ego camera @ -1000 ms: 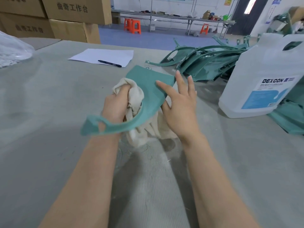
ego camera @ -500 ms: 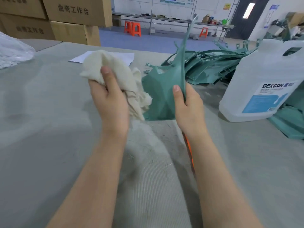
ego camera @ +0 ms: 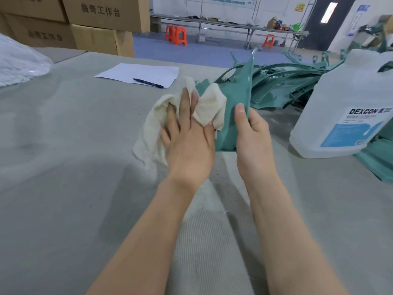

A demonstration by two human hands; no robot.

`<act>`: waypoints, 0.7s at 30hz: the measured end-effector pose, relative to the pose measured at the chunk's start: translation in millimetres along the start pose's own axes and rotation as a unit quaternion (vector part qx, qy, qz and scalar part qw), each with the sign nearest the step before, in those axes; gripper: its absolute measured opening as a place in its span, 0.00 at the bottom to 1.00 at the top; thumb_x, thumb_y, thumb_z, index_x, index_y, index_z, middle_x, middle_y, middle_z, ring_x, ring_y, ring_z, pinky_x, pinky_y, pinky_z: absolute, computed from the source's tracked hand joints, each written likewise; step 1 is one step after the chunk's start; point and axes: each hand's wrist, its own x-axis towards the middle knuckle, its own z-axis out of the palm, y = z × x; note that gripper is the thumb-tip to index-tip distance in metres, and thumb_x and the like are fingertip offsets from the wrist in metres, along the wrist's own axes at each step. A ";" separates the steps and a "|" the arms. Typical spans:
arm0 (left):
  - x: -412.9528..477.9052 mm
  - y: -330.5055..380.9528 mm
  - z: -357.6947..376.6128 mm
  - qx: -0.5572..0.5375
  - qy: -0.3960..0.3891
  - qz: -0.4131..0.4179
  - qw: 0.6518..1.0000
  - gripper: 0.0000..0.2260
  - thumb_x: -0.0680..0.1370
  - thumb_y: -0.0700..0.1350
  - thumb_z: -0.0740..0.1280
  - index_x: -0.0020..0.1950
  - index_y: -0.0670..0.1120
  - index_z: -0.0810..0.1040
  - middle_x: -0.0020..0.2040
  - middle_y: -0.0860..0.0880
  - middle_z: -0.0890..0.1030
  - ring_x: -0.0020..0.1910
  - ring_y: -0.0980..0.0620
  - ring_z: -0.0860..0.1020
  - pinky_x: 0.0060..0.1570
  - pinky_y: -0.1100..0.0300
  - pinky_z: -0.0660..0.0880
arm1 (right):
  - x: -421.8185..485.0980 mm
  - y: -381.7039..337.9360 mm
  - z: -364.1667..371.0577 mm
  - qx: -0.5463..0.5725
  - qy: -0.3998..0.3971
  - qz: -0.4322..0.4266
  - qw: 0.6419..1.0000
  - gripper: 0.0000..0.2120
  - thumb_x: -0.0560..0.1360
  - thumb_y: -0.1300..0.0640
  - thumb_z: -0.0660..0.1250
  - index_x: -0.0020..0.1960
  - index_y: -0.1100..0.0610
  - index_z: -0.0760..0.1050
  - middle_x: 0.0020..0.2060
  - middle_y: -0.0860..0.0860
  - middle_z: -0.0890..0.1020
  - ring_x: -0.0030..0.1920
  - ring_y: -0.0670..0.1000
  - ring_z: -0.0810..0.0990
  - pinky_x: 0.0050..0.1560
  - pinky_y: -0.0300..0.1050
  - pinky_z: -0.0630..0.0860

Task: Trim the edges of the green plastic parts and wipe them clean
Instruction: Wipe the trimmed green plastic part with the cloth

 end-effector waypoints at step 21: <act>15.2 -4.1 -19.3 -0.526 0.034 -0.194 0.827 0.08 0.78 0.41 0.67 0.58 0.46 0.76 0.55 0.48 0.82 0.55 0.49 0.81 0.59 0.50 0.77 | 5.9 7.4 -2.7 0.134 0.040 0.111 0.984 0.10 0.84 0.54 0.57 0.50 0.51 0.76 0.40 0.43 0.85 0.44 0.45 0.85 0.49 0.46 0.82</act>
